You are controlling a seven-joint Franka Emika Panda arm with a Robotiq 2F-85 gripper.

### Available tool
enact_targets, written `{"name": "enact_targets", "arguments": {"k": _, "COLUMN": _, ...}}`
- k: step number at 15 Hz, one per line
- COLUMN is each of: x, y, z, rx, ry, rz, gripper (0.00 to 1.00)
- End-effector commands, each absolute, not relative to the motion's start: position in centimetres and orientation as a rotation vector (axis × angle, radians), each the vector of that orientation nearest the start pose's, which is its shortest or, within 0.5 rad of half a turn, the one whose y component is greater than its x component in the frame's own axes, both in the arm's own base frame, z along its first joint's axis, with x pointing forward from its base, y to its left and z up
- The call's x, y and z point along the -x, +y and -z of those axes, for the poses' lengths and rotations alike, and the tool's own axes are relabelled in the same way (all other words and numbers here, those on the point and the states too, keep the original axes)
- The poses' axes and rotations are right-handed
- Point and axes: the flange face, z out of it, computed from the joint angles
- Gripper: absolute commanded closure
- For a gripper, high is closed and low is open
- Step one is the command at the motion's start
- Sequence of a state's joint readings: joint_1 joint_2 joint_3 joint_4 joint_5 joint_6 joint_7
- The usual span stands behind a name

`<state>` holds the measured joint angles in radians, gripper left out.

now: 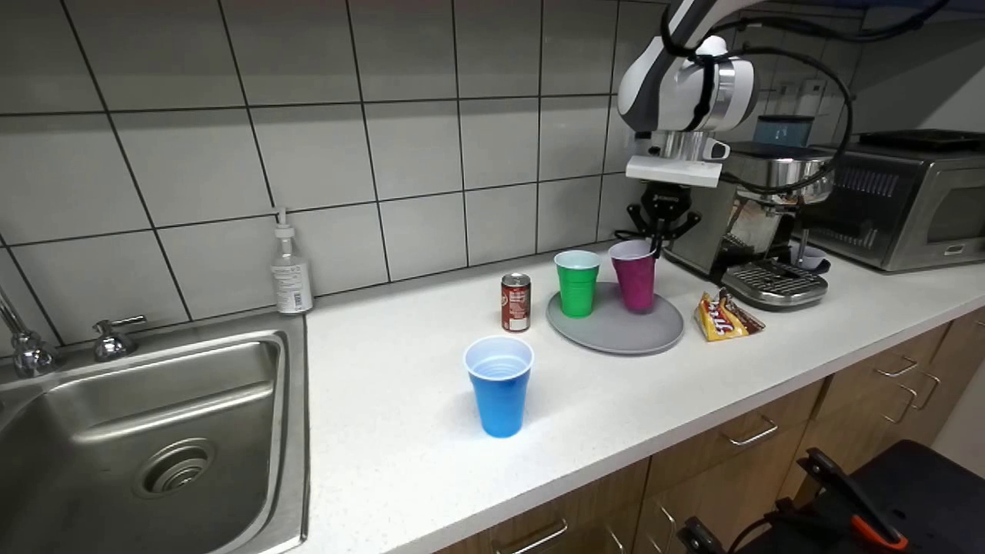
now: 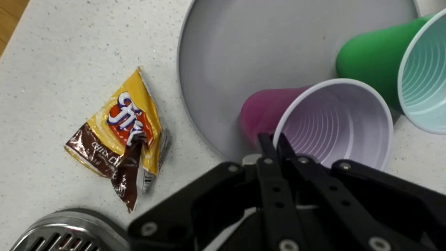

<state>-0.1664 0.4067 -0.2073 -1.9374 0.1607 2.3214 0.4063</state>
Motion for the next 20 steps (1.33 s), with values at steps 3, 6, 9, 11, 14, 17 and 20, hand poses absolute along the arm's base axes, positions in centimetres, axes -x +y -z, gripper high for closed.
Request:
{"name": "enact_targets", "arguments": {"k": 3, "x": -60.4, "y": -23.5, "z": -27.0, "rx": 2.807, "ry": 1.306, "rz": -0.027, "gripper": 0.99}}
{"name": "enact_targets", "arguments": {"k": 6, "x": -60.7, "y": -23.7, "z": -26.6, "rx": 2.79, "ry": 1.309, "rz": -0.059, "gripper": 0.99}}
{"name": "enact_targets", "arguments": {"k": 9, "x": -61.0, "y": -24.0, "z": -26.4, "rx": 2.782, "ry": 1.317, "rz": -0.074, "gripper": 0.99}}
{"name": "enact_targets", "arguments": {"k": 11, "x": -61.1, "y": -24.1, "z": -26.4, "rx": 2.777, "ry": 1.321, "rz": -0.084, "gripper": 0.99}}
{"name": "enact_targets", "arguments": {"k": 14, "x": -61.0, "y": -24.4, "z": -26.5, "rx": 2.778, "ry": 1.323, "rz": -0.094, "gripper": 0.69}}
{"name": "enact_targets", "arguments": {"k": 17, "x": -60.7, "y": -24.6, "z": -26.7, "rx": 2.775, "ry": 1.325, "rz": -0.095, "gripper": 0.6}}
{"name": "enact_targets", "arguments": {"k": 20, "x": -60.3, "y": -24.8, "z": -27.1, "rx": 2.771, "ry": 1.328, "rz": -0.093, "gripper": 0.37}}
